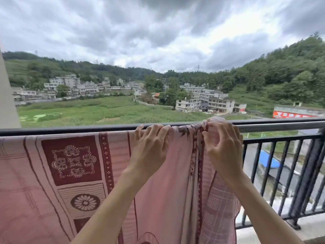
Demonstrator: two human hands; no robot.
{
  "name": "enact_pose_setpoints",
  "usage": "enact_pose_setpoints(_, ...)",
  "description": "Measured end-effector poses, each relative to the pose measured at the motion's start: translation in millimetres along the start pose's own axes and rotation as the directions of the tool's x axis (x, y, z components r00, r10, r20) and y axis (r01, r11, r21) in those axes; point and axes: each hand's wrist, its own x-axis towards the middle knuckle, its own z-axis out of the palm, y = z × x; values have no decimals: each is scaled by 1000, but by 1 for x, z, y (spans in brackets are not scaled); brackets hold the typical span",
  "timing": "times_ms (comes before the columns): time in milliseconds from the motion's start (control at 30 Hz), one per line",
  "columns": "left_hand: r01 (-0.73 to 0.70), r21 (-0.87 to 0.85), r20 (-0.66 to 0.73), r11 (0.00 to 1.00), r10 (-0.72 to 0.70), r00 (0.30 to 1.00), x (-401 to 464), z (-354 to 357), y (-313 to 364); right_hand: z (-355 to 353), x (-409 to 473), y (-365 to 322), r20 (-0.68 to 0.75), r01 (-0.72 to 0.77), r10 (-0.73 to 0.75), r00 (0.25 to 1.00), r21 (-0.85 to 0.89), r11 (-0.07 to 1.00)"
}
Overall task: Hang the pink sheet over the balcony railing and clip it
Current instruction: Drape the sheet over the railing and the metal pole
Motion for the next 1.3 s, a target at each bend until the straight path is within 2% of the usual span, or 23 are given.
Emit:
enact_pose_setpoints(67, 26, 3, -7, 1000, -26, 1000, 1, 0, -2, -6, -7, 3, -34, -163, 164, 986, 29, 986)
enact_pose_setpoints(100, 39, 12, -9, 999, -39, 999, 2, 0, -2, -7, -9, 5, 15, -276, 275, 961, 85, 957)
enact_pose_setpoints(167, 71, 38, -20, 997, -70, 997, 2, 1, -1, -9, -9, 5, 267, -516, 453, 851, 256, 818)
enact_pose_setpoints(200, 88, 66, -26, 994, -87, 996, 1, 1, -2, -9, -8, 3, 432, -599, 450, 782, 322, 733)
enact_pose_setpoints(233, 102, 102, -26, 989, -100, 995, -2, 0, -7, -4, -10, -2, 561, -632, 381, 735, 363, 684)
enact_pose_setpoints(300, 123, 168, -18, 978, -121, 992, -8, -4, -16, 5, -15, -13, 660, -601, 246, 710, 386, 700)
enact_pose_setpoints(333, 136, 184, -12, 973, -137, 991, -13, -8, -22, 10, -19, -21, 663, -591, 215, 717, 414, 692)
enact_pose_setpoints(400, 162, 198, -1, 967, -165, 986, -18, -15, -30, 20, -21, -32, 664, -648, 232, 711, 491, 583)
enact_pose_setpoints(500, 181, 195, 12, 964, -186, 982, -23, -25, -43, 33, -20, -53, 706, -758, 295, 643, 534, 374)
enact_pose_setpoints(567, 183, 200, 13, 963, -189, 982, -28, -31, -53, 36, -19, -65, 742, -790, 281, 609, 533, 304)
enact_pose_setpoints(767, 162, 200, -32, 966, -159, 987, -37, -43, -77, 37, -9, -92, 840, -873, 245, 484, 446, 196)
enact_pose_setpoints(900, 143, 195, -55, 970, -135, 989, -41, -48, -90, 35, -5, -93, 822, -868, 293, 489, 491, 72)
enact_pose_setpoints(1000, 131, 216, -97, 968, -112, 989, -44, -51, -101, 34, -5, -90, 813, -864, 316, 488, 500, 48)
enact_pose_setpoints(1133, 202, 211, -68, 956, -192, 979, -47, -62, -108, 27, 12, -84, 803, -843, 355, 479, 534, -69)
enact_pose_setpoints(1233, 262, 216, -63, 941, -254, 965, -47, -68, -112, 18, 22, -66, 784, -820, 362, 505, 566, -81)
enact_pose_setpoints(1300, 304, 231, -69, 924, -296, 953, -48, -70, -114, 13, 20, -53, 798, -838, 348, 492, 542, -60)
